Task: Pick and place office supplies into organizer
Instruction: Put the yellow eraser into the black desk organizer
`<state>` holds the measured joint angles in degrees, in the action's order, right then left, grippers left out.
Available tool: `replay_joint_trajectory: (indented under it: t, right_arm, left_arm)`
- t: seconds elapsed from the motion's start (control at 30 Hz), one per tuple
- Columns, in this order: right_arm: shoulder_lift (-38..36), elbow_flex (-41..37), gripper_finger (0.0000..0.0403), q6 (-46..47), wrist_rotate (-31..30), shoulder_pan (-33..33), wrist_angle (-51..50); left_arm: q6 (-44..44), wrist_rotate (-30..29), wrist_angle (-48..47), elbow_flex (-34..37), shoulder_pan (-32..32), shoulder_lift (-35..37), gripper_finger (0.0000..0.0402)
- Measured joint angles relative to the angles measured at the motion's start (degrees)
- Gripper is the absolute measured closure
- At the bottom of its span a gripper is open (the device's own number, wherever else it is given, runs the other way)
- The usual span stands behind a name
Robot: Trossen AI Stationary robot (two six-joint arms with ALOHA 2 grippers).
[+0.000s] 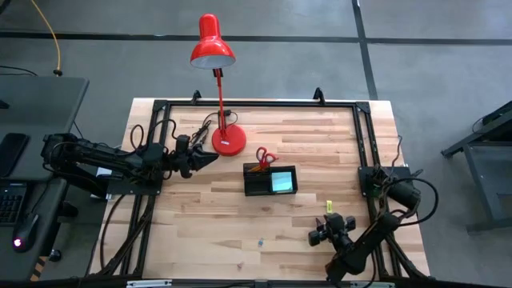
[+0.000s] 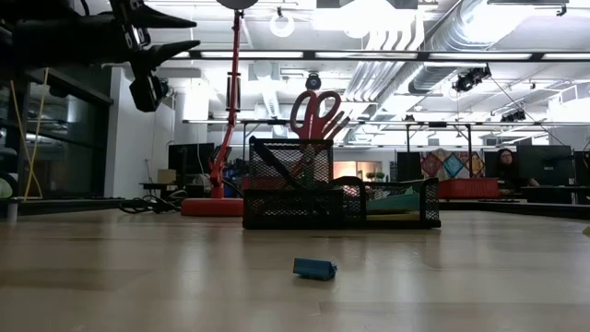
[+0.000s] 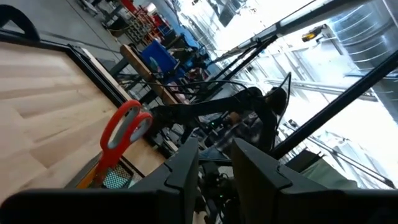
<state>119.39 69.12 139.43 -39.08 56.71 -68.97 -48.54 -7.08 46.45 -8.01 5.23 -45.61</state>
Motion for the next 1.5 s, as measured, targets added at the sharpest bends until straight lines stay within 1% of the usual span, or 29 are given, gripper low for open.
replay_joint_trajectory:
  t: [0.13, 0.3, 0.43, 0.63, 0.87, 0.97, 1.17, 1.33, 1.4, 1.5]
  right_arm:
    - [0.00, 0.00, 0.0269, -0.16, 1.72, 0.55, -0.46]
    - [0.14, 0.00, 0.0278, -0.99, 3.56, 1.16, -0.86]
    - [0.39, -1.51, 0.0279, 0.74, 2.72, 1.48, -0.03]
    - [-0.09, -6.21, 0.0279, 0.53, 1.39, 1.29, 7.25]
    - [0.09, -6.01, 0.0279, 0.51, 2.26, -0.06, 6.35]
    - [0.27, -6.05, 0.0279, 0.44, 1.54, -0.85, 4.80]
    - [0.46, -6.63, 0.0279, 0.46, 2.37, -1.89, 1.90]
    - [0.00, -9.64, 0.0280, -1.20, 0.85, -1.90, 7.81]
    - [-0.05, -10.01, 0.0287, -1.49, 0.32, -1.87, 8.57]
    - [0.02, -9.81, 0.0315, -1.71, 1.03, -1.90, 7.64]
  left_arm:
    - [-1.24, 0.59, 0.03, 0.00, 0.02, -0.01, 0.0314]
    - [-0.78, 0.69, -0.87, 0.00, 0.00, -0.01, 0.0314]
    - [-0.80, 1.25, -0.80, 0.00, 0.01, 0.00, 0.0314]
    - [-0.83, 3.72, -0.74, 0.00, 0.02, 0.01, 0.0314]
    - [-0.80, 4.52, 0.43, 0.00, 0.01, 0.01, 0.0314]
    - [-0.82, 3.99, -0.83, 0.00, 0.00, -0.01, 0.0314]
    - [-1.02, 1.02, -1.66, 0.00, 0.02, -0.01, 0.0314]
    - [-1.26, 0.53, -2.17, 0.00, 0.02, 0.00, 0.0314]
    - [-1.29, 0.53, -2.16, 0.00, 0.02, -0.01, 0.0314]
    - [-1.29, 0.08, -2.51, 0.00, 0.02, 0.01, 0.0314]
